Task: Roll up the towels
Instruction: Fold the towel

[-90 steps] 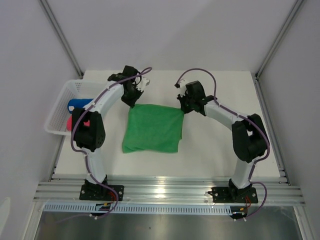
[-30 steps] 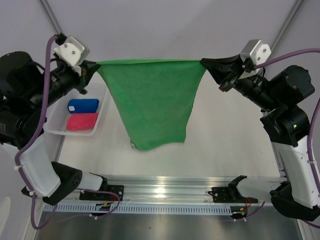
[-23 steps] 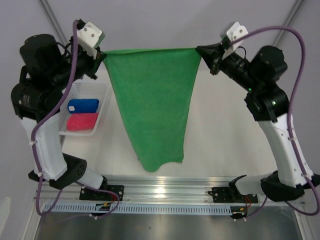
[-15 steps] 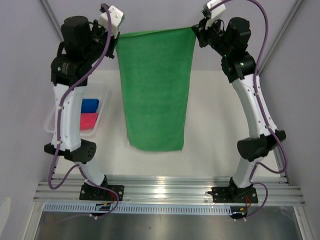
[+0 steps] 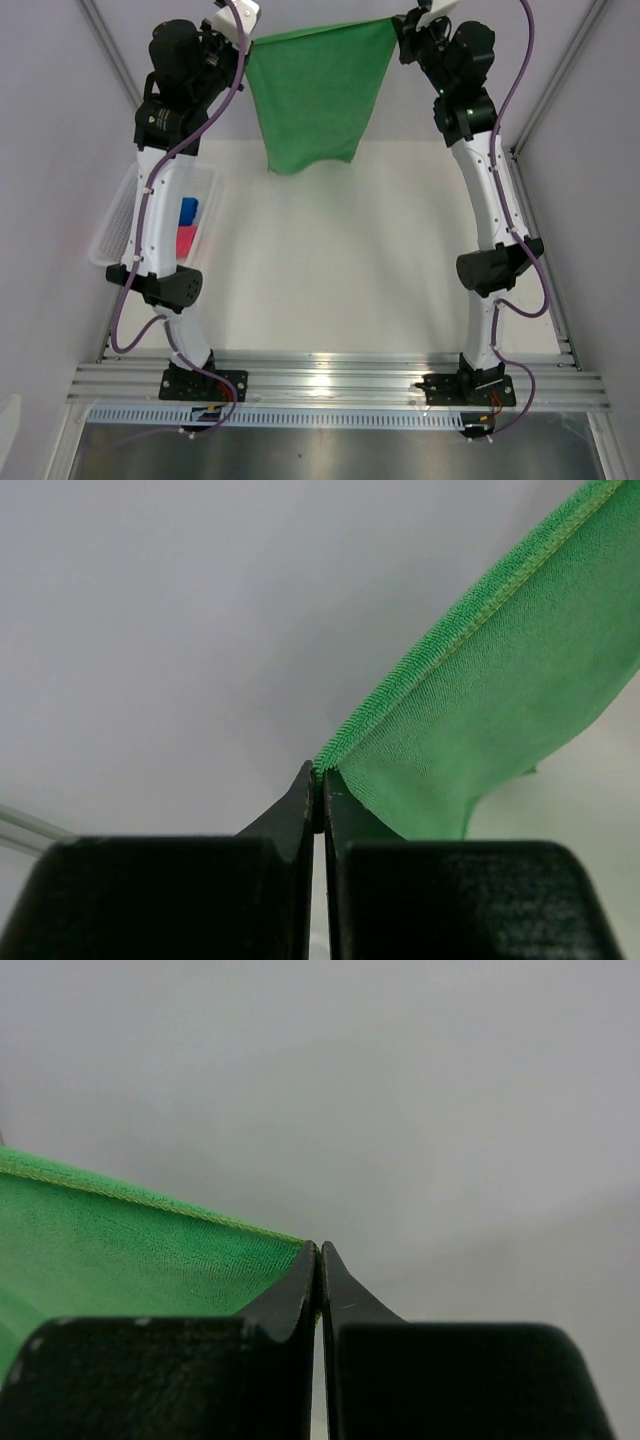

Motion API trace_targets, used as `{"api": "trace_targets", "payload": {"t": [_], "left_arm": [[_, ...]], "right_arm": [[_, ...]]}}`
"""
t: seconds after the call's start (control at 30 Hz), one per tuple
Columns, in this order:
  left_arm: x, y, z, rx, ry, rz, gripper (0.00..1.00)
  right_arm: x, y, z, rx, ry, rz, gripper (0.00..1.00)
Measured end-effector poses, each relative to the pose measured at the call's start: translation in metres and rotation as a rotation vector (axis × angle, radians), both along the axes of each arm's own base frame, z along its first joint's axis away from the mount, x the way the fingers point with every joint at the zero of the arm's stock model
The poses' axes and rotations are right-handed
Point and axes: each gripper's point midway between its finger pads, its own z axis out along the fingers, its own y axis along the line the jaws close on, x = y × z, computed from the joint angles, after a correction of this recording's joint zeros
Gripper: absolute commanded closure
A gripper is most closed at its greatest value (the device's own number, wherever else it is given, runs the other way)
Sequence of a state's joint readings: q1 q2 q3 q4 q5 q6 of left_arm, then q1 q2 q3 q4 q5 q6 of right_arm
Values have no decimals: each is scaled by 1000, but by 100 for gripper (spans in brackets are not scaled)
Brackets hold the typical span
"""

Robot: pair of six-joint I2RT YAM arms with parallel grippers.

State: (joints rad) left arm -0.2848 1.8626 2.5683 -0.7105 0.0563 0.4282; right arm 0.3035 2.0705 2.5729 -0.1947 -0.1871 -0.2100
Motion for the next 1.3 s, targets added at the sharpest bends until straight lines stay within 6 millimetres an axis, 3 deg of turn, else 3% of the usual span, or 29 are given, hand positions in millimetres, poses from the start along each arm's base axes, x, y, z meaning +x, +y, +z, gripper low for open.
{"api": "trace_targets", "payload": {"t": [0.1, 0.23, 0.37, 0.53, 0.63, 0.73, 0.87, 1.1, 1.2, 1.3], "left_arm": [[2, 0, 4, -3, -20, 0, 99], [8, -3, -6, 16, -7, -8, 99], [11, -6, -39, 39, 78, -30, 99], [-5, -8, -105, 102, 260, -109, 99], [-34, -6, -148, 158, 389, -176, 99], [-76, -2, -184, 211, 508, -256, 99], [-139, 9, -222, 267, 649, -337, 99], [-256, 23, -308, 309, 957, -512, 99], [-287, 26, -342, 313, 1086, -563, 99], [-303, 25, -358, 313, 1150, -604, 99]], "right_arm": [[-2, -1, 4, 0, -14, -1, 100], [0, -3, -10, -29, 18, -9, 100], [-14, -10, -53, -87, 117, -1, 100], [-72, -14, -129, -202, 239, 90, 100], [-117, -11, -167, -248, 302, 191, 100], [-162, -4, -196, -273, 359, 292, 100], [-222, 15, -241, -291, 471, 432, 100], [-328, 54, -346, -346, 832, 690, 100], [-359, 56, -366, -369, 957, 758, 100], [-377, 56, -374, -379, 1041, 808, 100]]}}
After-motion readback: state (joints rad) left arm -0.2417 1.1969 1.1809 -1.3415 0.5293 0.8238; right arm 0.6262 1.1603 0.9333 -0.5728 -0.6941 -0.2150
